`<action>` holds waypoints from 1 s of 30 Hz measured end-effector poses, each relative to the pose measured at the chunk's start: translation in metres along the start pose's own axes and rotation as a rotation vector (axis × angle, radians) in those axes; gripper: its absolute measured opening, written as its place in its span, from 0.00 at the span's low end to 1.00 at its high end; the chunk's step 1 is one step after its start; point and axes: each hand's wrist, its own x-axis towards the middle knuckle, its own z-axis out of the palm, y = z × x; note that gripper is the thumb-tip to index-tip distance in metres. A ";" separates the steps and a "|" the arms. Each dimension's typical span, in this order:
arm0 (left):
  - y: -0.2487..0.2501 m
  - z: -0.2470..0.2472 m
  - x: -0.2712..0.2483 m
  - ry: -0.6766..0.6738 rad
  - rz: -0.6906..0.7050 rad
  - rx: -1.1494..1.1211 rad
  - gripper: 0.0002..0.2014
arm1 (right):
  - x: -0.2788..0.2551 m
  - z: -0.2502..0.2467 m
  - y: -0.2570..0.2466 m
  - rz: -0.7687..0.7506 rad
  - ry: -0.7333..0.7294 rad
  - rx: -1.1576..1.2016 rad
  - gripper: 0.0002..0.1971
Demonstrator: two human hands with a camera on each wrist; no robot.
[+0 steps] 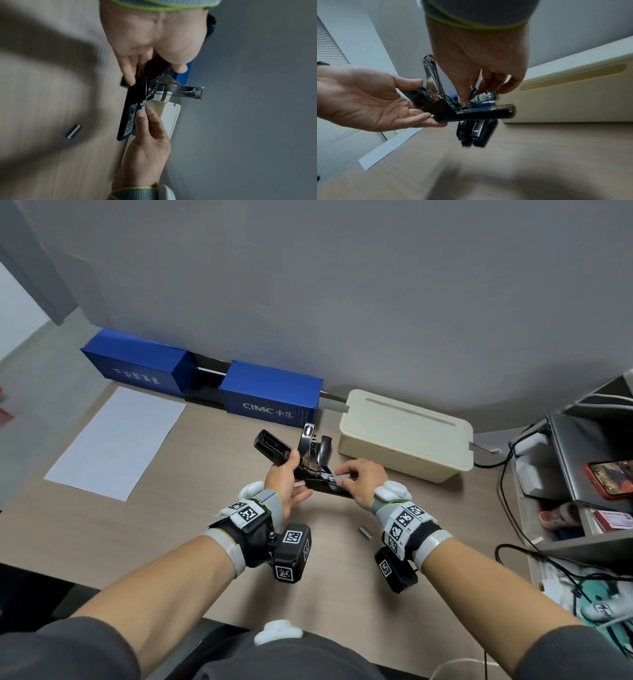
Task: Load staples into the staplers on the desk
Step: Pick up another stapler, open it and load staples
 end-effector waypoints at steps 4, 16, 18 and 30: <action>-0.004 -0.002 0.002 -0.019 -0.021 -0.038 0.27 | -0.001 0.002 0.000 0.005 -0.011 0.063 0.11; -0.016 -0.031 0.010 0.078 -0.104 -0.131 0.28 | -0.020 0.015 0.084 0.429 -0.138 0.022 0.16; -0.021 -0.039 0.013 0.088 -0.119 -0.136 0.28 | -0.030 0.036 0.104 0.486 -0.240 -0.129 0.20; -0.029 -0.062 0.014 0.145 -0.148 -0.073 0.19 | -0.024 0.064 0.101 0.480 -0.178 -0.086 0.11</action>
